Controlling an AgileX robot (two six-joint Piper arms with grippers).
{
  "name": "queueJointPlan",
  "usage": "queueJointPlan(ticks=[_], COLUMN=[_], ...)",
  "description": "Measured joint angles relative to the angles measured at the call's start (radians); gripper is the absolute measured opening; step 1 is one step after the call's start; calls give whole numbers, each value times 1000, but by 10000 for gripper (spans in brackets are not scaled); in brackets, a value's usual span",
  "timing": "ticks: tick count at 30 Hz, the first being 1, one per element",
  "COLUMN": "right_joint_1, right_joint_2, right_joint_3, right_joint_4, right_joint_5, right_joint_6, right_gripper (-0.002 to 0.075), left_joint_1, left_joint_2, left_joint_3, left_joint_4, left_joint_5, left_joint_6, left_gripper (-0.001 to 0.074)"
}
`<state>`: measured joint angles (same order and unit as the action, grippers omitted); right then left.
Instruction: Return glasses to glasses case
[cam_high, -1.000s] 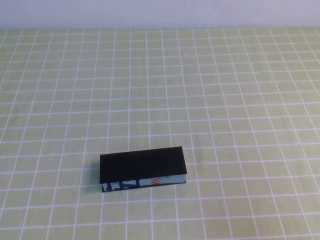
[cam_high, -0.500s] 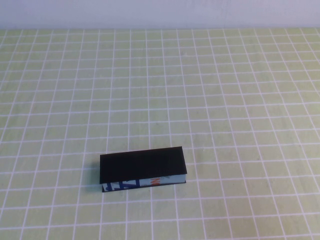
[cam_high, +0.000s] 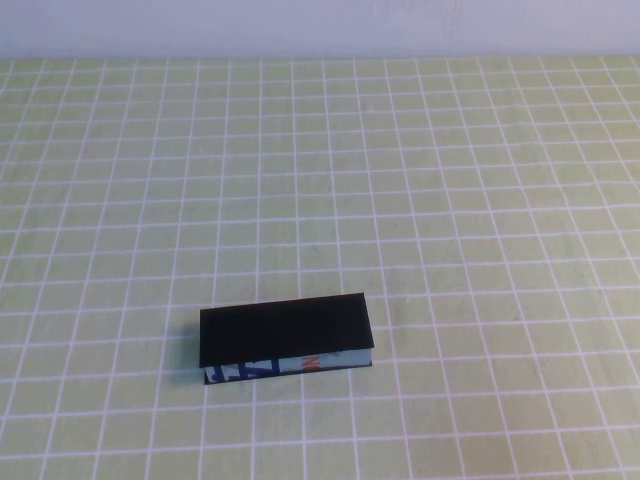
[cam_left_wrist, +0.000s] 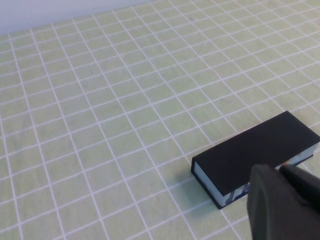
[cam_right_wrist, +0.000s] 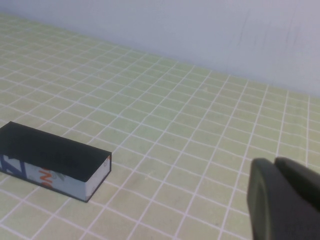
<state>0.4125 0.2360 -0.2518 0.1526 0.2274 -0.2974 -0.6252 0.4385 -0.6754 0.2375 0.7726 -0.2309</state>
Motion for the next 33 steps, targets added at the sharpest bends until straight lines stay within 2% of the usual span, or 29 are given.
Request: queueJointPlan(ticks=[15, 23, 26, 30, 33], right_joint_1=[0, 0, 0, 0, 0], right_joint_2=[0, 0, 0, 0, 0], right_joint_3=[0, 0, 0, 0, 0], right_joint_4=[0, 0, 0, 0, 0], right_joint_5=[2, 2, 4, 4, 4], right_joint_6=[0, 0, 0, 0, 0], right_gripper=[-18, -18, -18, -18, -18], left_joint_1=[0, 2, 41, 141, 216], left_joint_2=[5, 24, 26, 34, 33], left_joint_3=[0, 0, 0, 21, 90], left_joint_4=[-2, -107, -105, -89, -81], left_joint_5=[0, 14, 10, -12, -109], left_joint_6=[0, 0, 13, 39, 70], left_gripper=[-1, -2, -2, -2, -1])
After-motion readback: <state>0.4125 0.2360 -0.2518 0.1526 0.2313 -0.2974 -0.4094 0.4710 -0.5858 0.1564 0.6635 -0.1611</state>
